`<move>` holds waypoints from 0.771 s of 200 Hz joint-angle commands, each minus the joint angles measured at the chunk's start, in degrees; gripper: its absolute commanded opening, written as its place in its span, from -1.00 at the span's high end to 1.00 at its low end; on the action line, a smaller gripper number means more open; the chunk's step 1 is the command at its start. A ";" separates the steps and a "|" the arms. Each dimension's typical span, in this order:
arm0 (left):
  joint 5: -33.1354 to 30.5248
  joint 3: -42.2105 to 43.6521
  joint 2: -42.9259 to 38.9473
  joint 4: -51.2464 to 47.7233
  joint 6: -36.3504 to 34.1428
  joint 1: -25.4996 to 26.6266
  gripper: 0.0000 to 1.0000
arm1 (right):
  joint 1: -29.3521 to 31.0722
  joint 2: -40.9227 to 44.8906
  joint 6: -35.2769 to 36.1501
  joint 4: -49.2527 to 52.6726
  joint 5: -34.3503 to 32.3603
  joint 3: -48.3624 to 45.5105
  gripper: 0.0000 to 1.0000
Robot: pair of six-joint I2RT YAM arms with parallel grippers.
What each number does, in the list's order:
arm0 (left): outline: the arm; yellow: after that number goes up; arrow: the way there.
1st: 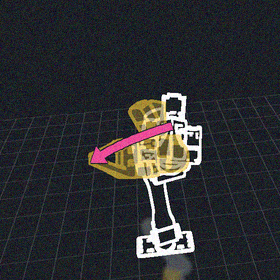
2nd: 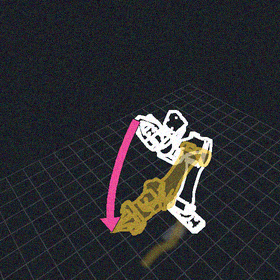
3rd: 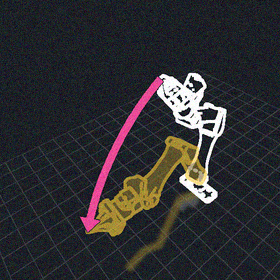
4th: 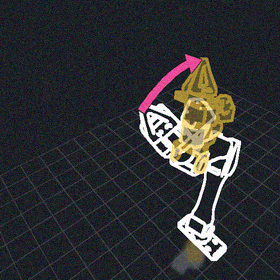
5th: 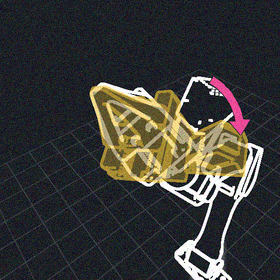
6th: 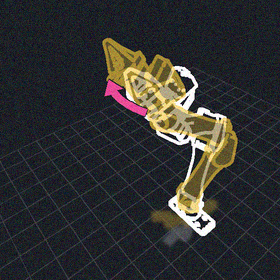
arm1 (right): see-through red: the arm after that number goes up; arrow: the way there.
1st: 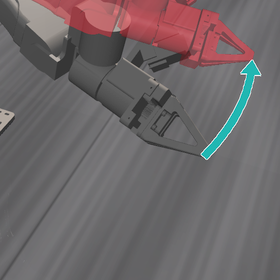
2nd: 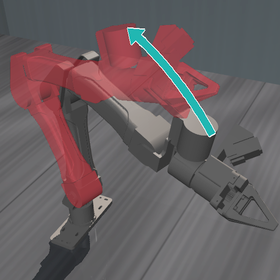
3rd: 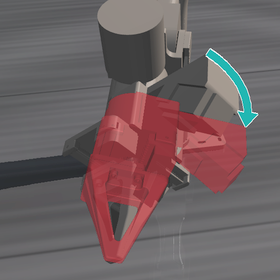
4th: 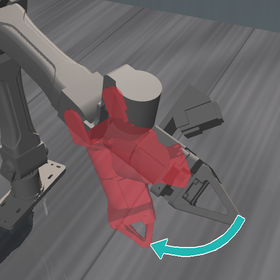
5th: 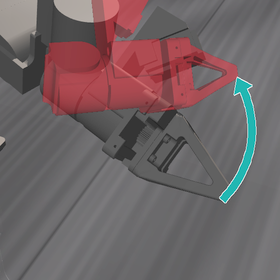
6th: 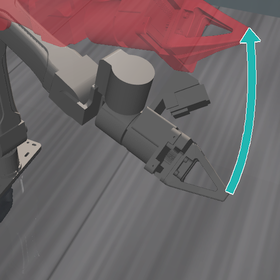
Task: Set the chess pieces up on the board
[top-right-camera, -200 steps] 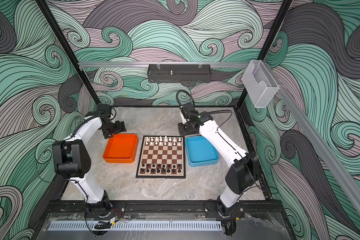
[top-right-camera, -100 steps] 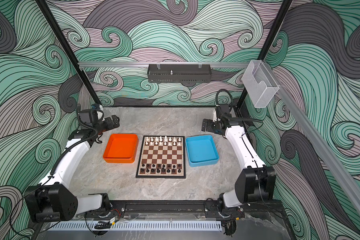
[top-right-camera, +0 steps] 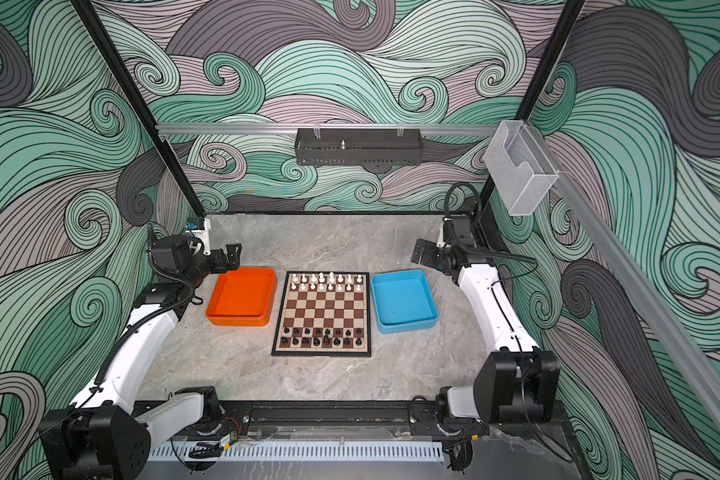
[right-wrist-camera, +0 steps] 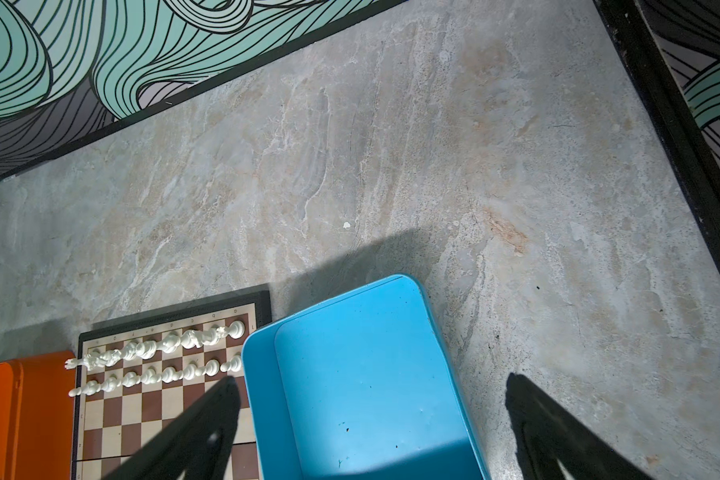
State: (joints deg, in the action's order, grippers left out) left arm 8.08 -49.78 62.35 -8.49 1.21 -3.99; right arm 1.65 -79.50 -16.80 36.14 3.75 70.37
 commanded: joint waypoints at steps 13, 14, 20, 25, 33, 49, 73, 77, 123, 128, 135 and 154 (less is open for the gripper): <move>-2.58 9.19 -0.54 10.33 -4.30 -0.23 -0.97 | -1.22 0.16 1.11 -1.81 2.38 0.62 -0.99; -2.78 9.49 -0.51 10.68 -4.08 -0.23 -0.97 | -1.26 0.15 1.17 -1.88 2.66 0.64 -0.99; -3.55 11.18 -0.35 13.02 -3.16 -0.18 -0.98 | -1.48 0.27 1.64 -2.33 3.88 0.64 -0.99; -3.67 12.39 -0.07 14.90 -3.03 -0.23 -0.97 | -1.64 0.46 1.76 -2.50 4.23 0.65 -0.99; -3.80 13.79 0.67 17.03 -3.01 -0.21 -0.98 | -1.69 1.03 1.81 -2.80 4.13 0.50 -0.98; -6.32 16.02 2.83 19.91 -1.59 -0.23 -0.98 | -1.74 2.90 2.55 -4.43 3.06 -0.96 -0.99; -9.03 21.24 6.76 29.69 0.98 -0.13 -0.97 | -1.74 6.50 4.64 -8.08 1.20 -3.80 -0.99; -9.44 21.43 7.45 30.38 1.70 -0.17 -0.97 | -1.74 6.83 4.67 -8.44 0.63 -4.18 -0.99; -10.60 23.65 15.05 39.00 2.12 0.82 -0.98 | -1.74 11.07 10.52 -24.18 3.15 -14.33 -0.99; -11.36 22.47 15.30 37.05 1.75 1.14 -0.97 | -1.73 11.89 10.56 -27.21 2.84 -16.44 -0.98; -12.44 22.42 16.18 38.42 1.08 1.39 -0.98 | -1.75 13.25 10.24 -31.85 2.00 -19.62 -0.99; -15.18 24.53 19.60 45.54 1.56 1.53 -0.97 | -1.74 15.83 7.27 -46.34 -1.96 -28.99 -0.99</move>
State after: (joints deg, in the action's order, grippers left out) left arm -3.40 -25.52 79.00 27.14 3.05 -3.01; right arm 0.08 -66.52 -8.88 10.22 5.21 49.65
